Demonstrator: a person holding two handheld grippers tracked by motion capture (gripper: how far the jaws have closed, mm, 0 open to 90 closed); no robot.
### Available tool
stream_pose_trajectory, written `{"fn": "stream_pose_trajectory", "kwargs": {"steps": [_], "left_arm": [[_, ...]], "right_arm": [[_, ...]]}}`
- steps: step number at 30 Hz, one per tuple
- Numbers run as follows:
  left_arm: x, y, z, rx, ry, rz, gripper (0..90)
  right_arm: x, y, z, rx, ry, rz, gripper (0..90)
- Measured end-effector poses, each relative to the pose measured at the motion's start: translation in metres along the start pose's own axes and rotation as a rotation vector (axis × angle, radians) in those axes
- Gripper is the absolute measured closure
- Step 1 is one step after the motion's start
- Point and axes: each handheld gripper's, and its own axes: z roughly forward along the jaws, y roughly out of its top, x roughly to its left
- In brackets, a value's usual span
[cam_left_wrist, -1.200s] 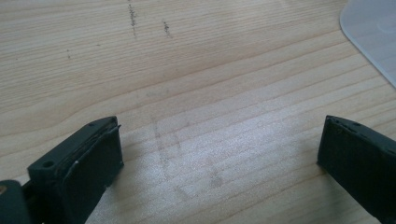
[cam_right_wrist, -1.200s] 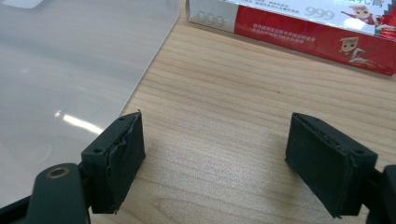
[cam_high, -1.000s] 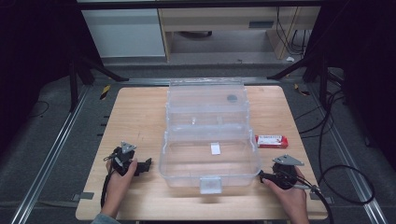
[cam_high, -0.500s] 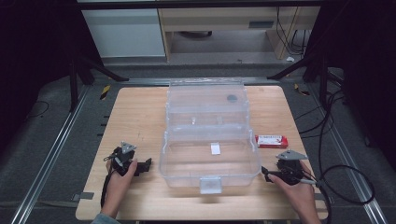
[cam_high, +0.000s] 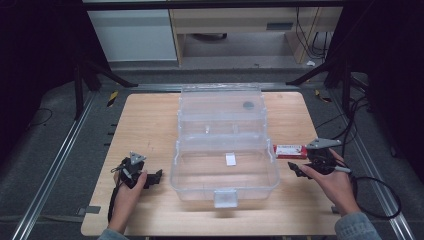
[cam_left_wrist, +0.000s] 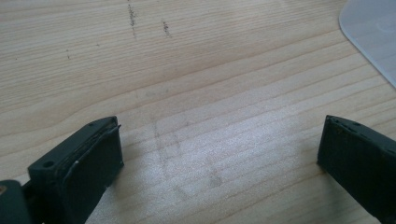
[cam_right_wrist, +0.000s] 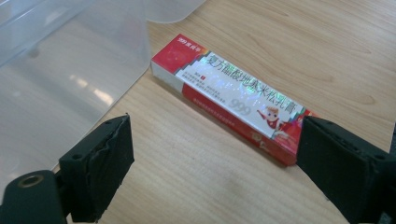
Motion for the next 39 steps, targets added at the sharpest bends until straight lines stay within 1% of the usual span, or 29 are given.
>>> {"fn": "stream_pose_trajectory", "kwargs": {"steps": [2,3,4,6,9,11,14,15,17,18,19,23,25,26,27,29,31,33,35,38,39], "left_arm": [[0.000,0.000,0.000,0.000,0.000,0.000,0.0],[0.000,0.000,0.000,0.000,0.000,0.000,0.0],[0.000,0.000,0.000,0.000,0.000,0.000,0.0],[0.000,0.000,0.000,0.000,0.000,0.000,0.0],[0.000,0.000,0.000,0.000,0.000,0.000,0.0],[0.000,0.000,0.000,0.000,0.000,0.000,0.0],[0.000,0.000,0.000,0.000,-0.001,0.001,0.0],[0.000,0.000,0.000,0.000,-0.001,0.001,0.0],[0.000,0.000,0.000,-0.001,-0.004,0.004,0.0],[0.000,0.000,0.000,-0.001,-0.004,0.004,0.0],[0.000,0.000,0.000,-0.001,-0.004,0.004,0.0],[0.000,0.000,0.000,-0.001,-0.004,0.003,0.0],[0.000,0.000,0.000,0.000,-0.004,0.004,0.0],[0.000,0.000,0.000,0.000,-0.004,0.004,0.0],[0.000,0.000,0.000,-0.001,-0.004,0.004,0.0],[0.000,0.000,0.000,-0.001,-0.005,0.005,0.0],[0.000,0.000,0.000,-0.001,-0.006,0.007,0.0],[0.000,0.000,0.000,0.000,-0.007,0.007,0.0],[0.000,0.000,0.000,-0.001,-0.008,0.008,0.0],[0.000,0.000,0.000,0.000,-0.008,0.008,0.0],[0.000,0.000,0.000,0.000,-0.008,0.008,0.0]], "right_arm": [[-0.002,0.002,0.001,0.006,0.005,-0.006,12.5],[-0.008,0.006,0.006,0.025,0.011,-0.036,12.5],[-0.010,0.007,0.007,0.030,0.013,-0.044,12.3],[-0.018,0.009,0.012,0.030,0.021,-0.042,11.5],[-0.028,0.010,0.020,0.019,0.053,-0.017,11.0],[-0.034,0.011,0.025,0.030,0.053,-0.028,10.6],[-0.041,0.013,0.033,0.048,0.072,-0.043,9.5],[-0.044,0.014,0.036,0.055,0.080,-0.055,8.8],[-0.048,0.016,0.040,0.049,0.085,-0.066,8.1],[-0.048,0.016,0.040,0.049,0.085,-0.066,8.1],[-0.052,0.019,0.046,0.039,0.100,-0.078,8.0],[-0.057,0.021,0.056,0.047,0.141,-0.090,8.1],[-0.059,0.020,0.061,0.063,0.139,-0.083,8.4],[-0.059,0.020,0.061,0.063,0.139,-0.083,8.4],[-0.060,0.019,0.065,0.071,0.132,-0.090,8.7],[-0.060,0.018,0.068,0.092,0.147,-0.093,8.9],[-0.060,0.018,0.069,0.102,0.154,-0.094,9.8],[-0.060,0.017,0.070,0.113,0.169,-0.098,12.7],[-0.059,0.016,0.071,0.130,0.183,-0.104,13.6],[-0.057,0.014,0.069,0.137,0.182,-0.108,14.6],[-0.054,0.013,0.066,0.144,0.189,-0.121,15.8]]}}
